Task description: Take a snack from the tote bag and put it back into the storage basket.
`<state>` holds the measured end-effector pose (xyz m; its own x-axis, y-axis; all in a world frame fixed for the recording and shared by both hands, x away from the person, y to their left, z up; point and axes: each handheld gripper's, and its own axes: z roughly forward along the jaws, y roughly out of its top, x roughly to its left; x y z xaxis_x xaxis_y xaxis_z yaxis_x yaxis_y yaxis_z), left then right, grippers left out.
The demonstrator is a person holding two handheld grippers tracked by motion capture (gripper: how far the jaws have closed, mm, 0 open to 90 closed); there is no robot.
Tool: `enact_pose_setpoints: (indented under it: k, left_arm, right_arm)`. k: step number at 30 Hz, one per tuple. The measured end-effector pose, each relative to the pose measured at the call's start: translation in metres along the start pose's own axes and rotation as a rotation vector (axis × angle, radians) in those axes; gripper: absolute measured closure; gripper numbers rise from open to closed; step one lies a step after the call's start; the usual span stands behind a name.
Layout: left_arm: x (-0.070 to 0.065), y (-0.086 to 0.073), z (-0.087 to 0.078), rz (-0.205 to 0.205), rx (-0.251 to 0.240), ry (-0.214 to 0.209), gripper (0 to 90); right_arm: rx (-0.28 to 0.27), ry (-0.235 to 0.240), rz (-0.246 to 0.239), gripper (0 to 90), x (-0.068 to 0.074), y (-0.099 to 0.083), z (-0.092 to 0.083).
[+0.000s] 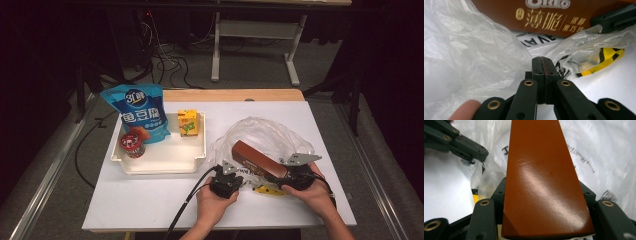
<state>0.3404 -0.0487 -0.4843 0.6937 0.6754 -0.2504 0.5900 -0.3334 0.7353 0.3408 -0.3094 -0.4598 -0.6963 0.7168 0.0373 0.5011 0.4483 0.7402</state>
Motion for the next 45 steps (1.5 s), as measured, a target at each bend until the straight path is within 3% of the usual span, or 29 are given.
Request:
enact_pose_setpoints:
  k: [10, 15, 19, 23, 25, 30, 40, 45]
  left_arm:
    - [-0.001, 0.000, 0.001, 0.013, -0.001, 0.005, 90.0]
    - [-0.002, 0.000, 0.001, 0.026, 0.000, 0.012, 90.0]
    - [-0.002, 0.000, 0.001, 0.028, 0.001, 0.012, 90.0]
    - [-0.003, 0.000, 0.001, 0.031, 0.000, 0.013, 90.0]
    - [-0.002, 0.000, 0.001, 0.029, 0.001, 0.009, 90.0]
    - [-0.001, 0.000, 0.001, 0.025, 0.002, 0.005, 90.0]
    - [-0.001, 0.001, 0.001, 0.025, 0.002, 0.004, 90.0]
    - [-0.002, 0.002, -0.004, 0.026, -0.036, -0.006, 87.8]
  right_arm:
    - [-0.091, -0.003, 0.008, 45.1, 0.007, 0.013, -0.018]
    - [-0.095, -0.012, 0.014, 44.8, 0.008, 0.018, -0.021]
    - [-0.112, -0.030, 0.059, 44.6, 0.002, 0.018, -0.021]
    - [-0.105, -0.091, 0.162, 44.7, -0.014, 0.012, -0.020]
    - [-0.102, -0.107, 0.181, 45.0, -0.019, 0.009, -0.019]
    - [-0.101, -0.081, 0.150, 45.4, -0.019, 0.007, -0.020]
    - [-0.163, -0.081, 0.087, 45.7, -0.001, 0.029, -0.037]
    - [-0.169, -0.083, 0.073, 45.8, 0.004, 0.034, -0.040]
